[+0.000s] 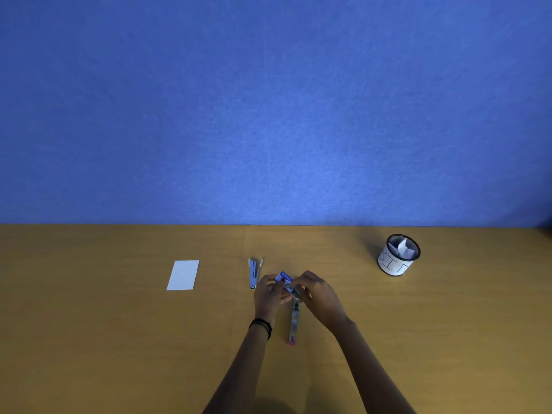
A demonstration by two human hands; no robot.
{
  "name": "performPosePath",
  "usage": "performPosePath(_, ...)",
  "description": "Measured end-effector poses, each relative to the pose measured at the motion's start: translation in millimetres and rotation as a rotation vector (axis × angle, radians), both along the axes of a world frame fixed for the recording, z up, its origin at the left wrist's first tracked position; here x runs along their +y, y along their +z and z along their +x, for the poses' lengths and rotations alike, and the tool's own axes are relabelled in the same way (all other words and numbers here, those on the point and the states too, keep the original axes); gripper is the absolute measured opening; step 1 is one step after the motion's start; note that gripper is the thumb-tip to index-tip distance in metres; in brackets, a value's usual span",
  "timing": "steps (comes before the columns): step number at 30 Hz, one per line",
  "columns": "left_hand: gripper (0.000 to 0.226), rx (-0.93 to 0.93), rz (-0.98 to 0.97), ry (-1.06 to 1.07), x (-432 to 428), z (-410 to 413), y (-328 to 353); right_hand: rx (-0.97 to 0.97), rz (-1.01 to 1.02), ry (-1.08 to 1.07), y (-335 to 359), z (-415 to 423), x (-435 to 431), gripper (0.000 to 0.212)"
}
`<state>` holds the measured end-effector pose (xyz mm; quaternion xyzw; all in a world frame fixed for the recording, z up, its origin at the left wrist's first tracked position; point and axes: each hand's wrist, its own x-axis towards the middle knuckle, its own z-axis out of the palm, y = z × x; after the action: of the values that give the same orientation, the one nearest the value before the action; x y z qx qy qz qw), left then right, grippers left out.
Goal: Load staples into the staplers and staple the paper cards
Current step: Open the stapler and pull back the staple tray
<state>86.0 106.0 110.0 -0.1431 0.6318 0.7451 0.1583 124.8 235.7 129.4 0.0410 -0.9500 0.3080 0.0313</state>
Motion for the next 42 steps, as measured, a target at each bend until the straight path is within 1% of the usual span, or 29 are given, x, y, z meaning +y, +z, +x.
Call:
performPosePath(7, 0.015, 0.011, -0.022, -0.012, -2, -2, -4, 0.011, -0.145, -0.032, -1, 0, 1, 0.019)
performPosePath(12, 0.018, 0.010, -0.042, -0.016, -3, -4, -6, 0.004, -0.193, -0.037, -2, 0, 4, 0.021)
performPosePath(19, 0.016, 0.008, -0.029, -0.006, -3, -3, -7, 0.001, -0.145, -0.028, -2, -1, 4, 0.025)
performPosePath(23, 0.015, 0.011, -0.027, -0.006, -3, -3, -7, -0.016, -0.124, 0.022, -1, 0, 3, 0.012)
performPosePath(25, 0.015, 0.011, -0.031, -0.007, -3, -3, -7, -0.026, -0.119, 0.040, -2, 0, 3, 0.008)
performPosePath(32, 0.017, 0.003, -0.047, -0.008, -3, -5, -9, -0.058, -0.112, 0.083, -7, 1, 0, 0.012)
performPosePath(36, 0.020, -0.002, -0.030, -0.002, -3, -5, -11, -0.045, -0.112, 0.056, -10, 0, 0, 0.010)
performPosePath(42, 0.019, -0.013, -0.019, 0.015, -3, -4, -9, -0.007, -0.125, 0.020, -11, -1, -1, 0.013)
